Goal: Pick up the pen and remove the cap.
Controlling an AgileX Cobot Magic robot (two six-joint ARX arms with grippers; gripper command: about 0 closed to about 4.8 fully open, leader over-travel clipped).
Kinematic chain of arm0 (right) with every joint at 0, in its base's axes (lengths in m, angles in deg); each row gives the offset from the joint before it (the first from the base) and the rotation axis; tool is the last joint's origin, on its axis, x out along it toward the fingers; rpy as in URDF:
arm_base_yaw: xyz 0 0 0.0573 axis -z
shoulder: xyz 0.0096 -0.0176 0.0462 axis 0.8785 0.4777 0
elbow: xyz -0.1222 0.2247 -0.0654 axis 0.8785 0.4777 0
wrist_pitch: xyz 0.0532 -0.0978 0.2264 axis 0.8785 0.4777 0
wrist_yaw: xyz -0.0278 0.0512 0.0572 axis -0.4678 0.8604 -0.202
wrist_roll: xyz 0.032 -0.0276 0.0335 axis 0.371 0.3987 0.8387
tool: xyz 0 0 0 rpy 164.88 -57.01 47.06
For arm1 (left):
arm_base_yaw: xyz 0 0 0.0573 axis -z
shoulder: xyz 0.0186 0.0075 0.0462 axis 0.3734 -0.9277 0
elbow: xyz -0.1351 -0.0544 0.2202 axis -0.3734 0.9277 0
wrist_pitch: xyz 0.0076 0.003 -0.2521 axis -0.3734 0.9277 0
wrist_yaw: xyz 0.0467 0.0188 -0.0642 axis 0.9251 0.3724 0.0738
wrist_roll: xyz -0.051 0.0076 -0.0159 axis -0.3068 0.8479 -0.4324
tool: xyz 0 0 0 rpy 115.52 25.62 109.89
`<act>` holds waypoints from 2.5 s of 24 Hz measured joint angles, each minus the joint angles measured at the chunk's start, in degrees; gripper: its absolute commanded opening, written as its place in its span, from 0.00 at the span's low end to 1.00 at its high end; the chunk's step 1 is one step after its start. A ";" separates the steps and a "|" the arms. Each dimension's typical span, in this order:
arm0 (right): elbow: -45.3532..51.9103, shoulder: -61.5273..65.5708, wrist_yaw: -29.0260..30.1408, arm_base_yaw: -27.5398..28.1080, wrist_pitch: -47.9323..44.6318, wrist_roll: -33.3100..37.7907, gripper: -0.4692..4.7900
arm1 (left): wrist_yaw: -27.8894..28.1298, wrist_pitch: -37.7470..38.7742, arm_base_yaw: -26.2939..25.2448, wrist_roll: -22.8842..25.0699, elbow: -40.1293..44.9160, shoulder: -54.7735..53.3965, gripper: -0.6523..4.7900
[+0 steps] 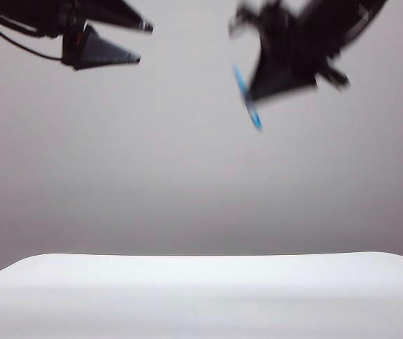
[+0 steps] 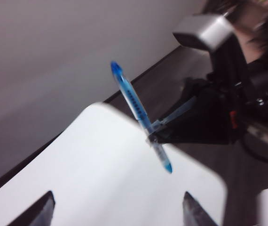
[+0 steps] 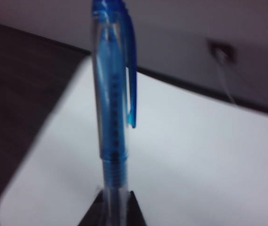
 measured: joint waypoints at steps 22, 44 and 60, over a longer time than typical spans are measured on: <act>0.35 -6.80 21.57 -6.36 -6.43 -3.41 0.09 | -10.97 -24.59 6.67 -17.66 -0.04 -0.72 0.89; 0.42 -6.34 19.43 -6.51 -9.03 -4.50 0.09 | -10.01 -31.91 7.85 -28.35 -0.07 -0.94 0.11; 0.37 -6.29 18.69 -6.43 -11.02 -5.70 0.40 | -10.10 -31.06 7.87 -28.81 -0.02 -1.20 0.11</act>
